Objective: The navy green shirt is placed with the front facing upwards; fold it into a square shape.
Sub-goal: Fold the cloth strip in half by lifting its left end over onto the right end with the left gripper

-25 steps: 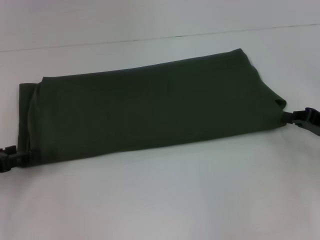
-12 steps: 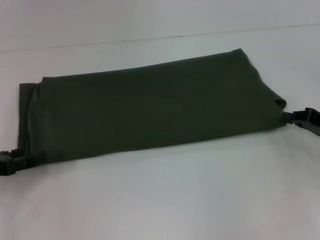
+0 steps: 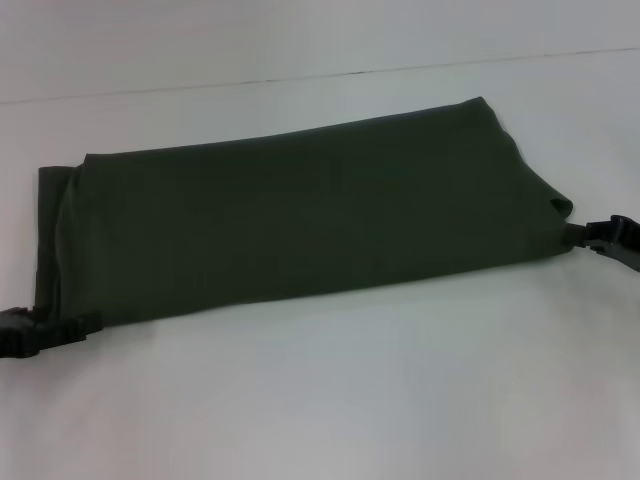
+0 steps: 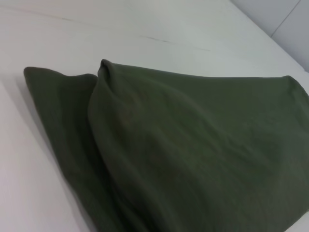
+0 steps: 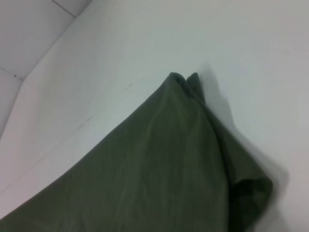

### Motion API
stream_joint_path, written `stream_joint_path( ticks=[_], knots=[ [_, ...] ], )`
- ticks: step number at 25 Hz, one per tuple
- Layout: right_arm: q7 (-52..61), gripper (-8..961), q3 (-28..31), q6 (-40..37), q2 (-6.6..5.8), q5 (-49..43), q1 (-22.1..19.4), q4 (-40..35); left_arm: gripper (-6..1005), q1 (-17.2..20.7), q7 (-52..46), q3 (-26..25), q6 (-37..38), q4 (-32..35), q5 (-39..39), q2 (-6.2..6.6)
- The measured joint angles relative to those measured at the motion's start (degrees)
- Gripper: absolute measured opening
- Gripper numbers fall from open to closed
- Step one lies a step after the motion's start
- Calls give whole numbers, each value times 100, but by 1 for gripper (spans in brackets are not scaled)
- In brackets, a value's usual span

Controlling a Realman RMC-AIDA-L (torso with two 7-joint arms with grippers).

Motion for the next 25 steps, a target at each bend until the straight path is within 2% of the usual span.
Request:
stream_joint_path(
  ticks=[20, 25],
  knots=[
    [0, 6, 0, -1, -12, 0, 0, 0, 907, -35, -3, -32, 212, 3, 19, 22],
    [-1, 6, 0, -6, -12, 0, 0, 0, 883, -41, -205, -36, -54, 11, 39, 21]
  ],
)
